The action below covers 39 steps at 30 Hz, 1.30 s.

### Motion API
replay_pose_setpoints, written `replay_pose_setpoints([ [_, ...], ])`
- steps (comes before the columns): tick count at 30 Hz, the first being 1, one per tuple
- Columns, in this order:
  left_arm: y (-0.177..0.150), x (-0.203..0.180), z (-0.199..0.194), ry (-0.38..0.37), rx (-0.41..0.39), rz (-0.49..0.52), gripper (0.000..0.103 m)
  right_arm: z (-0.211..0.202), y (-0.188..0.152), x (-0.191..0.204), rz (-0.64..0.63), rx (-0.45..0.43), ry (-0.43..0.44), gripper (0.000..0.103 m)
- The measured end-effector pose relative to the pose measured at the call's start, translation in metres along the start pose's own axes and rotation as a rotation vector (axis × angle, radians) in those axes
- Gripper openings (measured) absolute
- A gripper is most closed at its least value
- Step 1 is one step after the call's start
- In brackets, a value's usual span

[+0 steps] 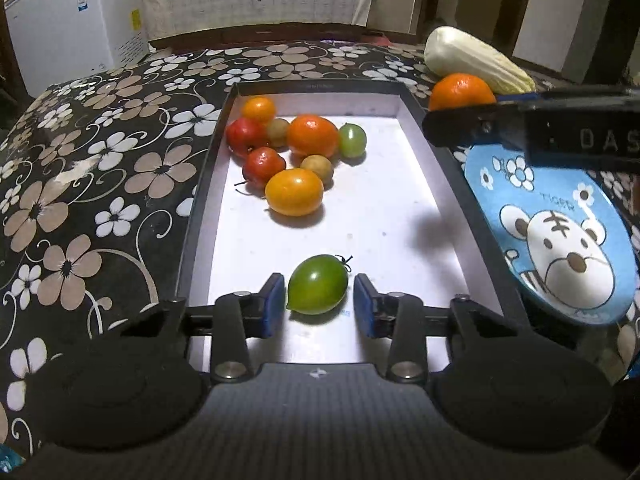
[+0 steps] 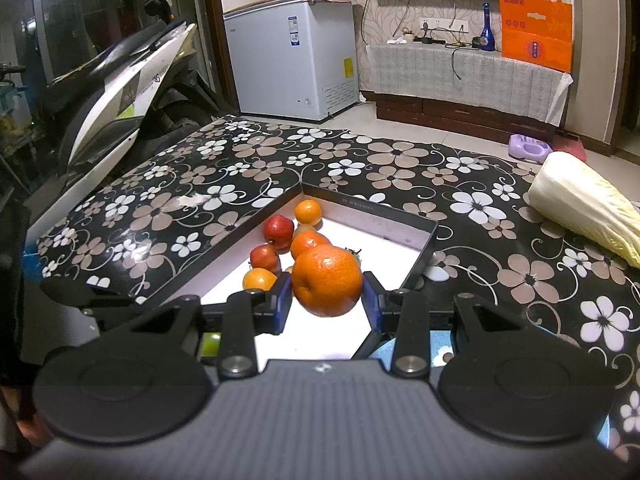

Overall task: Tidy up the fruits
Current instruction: 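Lift the green tomato with the left tool while the right tool lifts the mandarin, then carry both fruits to the blue plate and open both tools to release them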

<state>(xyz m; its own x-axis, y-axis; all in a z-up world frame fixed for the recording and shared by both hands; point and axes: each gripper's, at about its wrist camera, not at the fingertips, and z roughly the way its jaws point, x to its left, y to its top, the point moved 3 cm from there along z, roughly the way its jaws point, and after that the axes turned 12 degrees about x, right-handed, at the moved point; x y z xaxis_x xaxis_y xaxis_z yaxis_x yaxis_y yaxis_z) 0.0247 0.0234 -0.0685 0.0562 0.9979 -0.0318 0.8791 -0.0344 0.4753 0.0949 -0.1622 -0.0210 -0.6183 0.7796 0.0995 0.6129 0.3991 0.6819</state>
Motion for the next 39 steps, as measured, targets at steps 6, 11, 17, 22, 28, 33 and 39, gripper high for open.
replay_pose_setpoints([
  [6,0.003,-0.001,0.001,0.011,-0.001,-0.009,0.036,0.001,-0.001,0.002,-0.004,0.003,-0.002,0.04],
  [11,0.003,-0.002,-0.001,0.012,-0.003,-0.004,0.035,0.001,-0.002,0.002,-0.008,0.007,-0.003,0.04],
  [17,0.009,-0.005,-0.006,-0.003,-0.024,-0.023,0.035,0.001,-0.002,0.002,-0.005,0.003,-0.004,0.04],
  [22,0.013,-0.014,-0.011,-0.006,-0.041,-0.02,0.035,-0.001,-0.002,0.003,-0.01,-0.003,0.003,0.04],
  [28,0.017,-0.021,-0.015,-0.013,-0.057,-0.018,0.035,-0.006,-0.002,0.001,-0.001,-0.021,0.012,0.04],
  [33,0.019,-0.025,-0.018,-0.02,-0.068,-0.019,0.035,-0.008,-0.003,-0.001,0.006,-0.025,0.014,0.04],
  [39,0.02,-0.03,-0.02,-0.025,-0.078,-0.015,0.035,-0.01,-0.004,-0.003,0.01,-0.032,0.017,0.04],
])
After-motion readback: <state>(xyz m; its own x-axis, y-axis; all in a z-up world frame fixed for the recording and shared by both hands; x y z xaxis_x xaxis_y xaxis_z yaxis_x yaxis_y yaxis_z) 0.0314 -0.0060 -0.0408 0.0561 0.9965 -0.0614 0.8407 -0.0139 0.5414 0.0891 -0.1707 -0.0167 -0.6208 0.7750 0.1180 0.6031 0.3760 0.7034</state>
